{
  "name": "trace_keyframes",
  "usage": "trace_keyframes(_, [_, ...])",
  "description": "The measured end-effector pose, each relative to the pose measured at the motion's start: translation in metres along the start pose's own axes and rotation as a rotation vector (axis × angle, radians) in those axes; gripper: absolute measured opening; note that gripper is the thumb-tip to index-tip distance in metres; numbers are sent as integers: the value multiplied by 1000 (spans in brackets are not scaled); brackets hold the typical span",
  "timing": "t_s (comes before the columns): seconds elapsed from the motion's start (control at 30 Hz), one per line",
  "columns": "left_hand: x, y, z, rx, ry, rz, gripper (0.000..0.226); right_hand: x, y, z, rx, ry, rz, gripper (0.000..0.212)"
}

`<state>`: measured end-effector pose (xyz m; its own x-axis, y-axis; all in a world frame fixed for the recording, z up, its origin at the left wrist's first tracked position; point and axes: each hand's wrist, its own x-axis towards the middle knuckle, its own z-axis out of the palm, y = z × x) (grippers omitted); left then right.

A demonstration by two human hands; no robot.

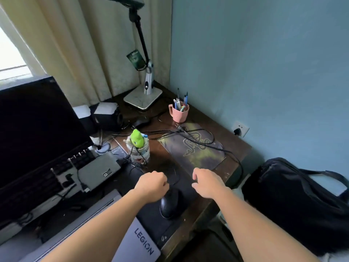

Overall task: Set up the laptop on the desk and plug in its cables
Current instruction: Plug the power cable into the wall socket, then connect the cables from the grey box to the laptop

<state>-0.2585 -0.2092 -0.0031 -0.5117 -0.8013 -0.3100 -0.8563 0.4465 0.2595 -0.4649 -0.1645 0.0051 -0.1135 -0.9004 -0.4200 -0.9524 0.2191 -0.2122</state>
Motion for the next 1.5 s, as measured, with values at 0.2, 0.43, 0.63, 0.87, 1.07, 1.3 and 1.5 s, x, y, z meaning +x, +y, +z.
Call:
trace_keyframes(0.2, [-85,-32,1,-109,113,-277,25,-29,-44,-14,-5,8,-96,9])
trace_keyframes(0.43, [-188,-78,22,-134,57,-501,26,-67,-136,21,-14,-46,-276,5])
trace_keyframes(0.63, [-224,-100,31,-127,67,-565,14,-81,-207,46,-4,-118,-415,10])
trace_keyframes(0.87, [-257,-148,59,-100,194,-479,22,-71,-261,68,-6,-169,-422,15])
trace_keyframes(1.07, [-281,-189,83,99,131,-275,56,-70,-288,92,-70,-218,-370,32])
trace_keyframes(1.3, [-285,-217,64,-46,-51,-306,82,-69,-308,106,-180,-278,-309,69])
trace_keyframes(1.5, [-280,-225,65,-19,-31,-308,86,-57,-327,107,-48,-135,-217,51])
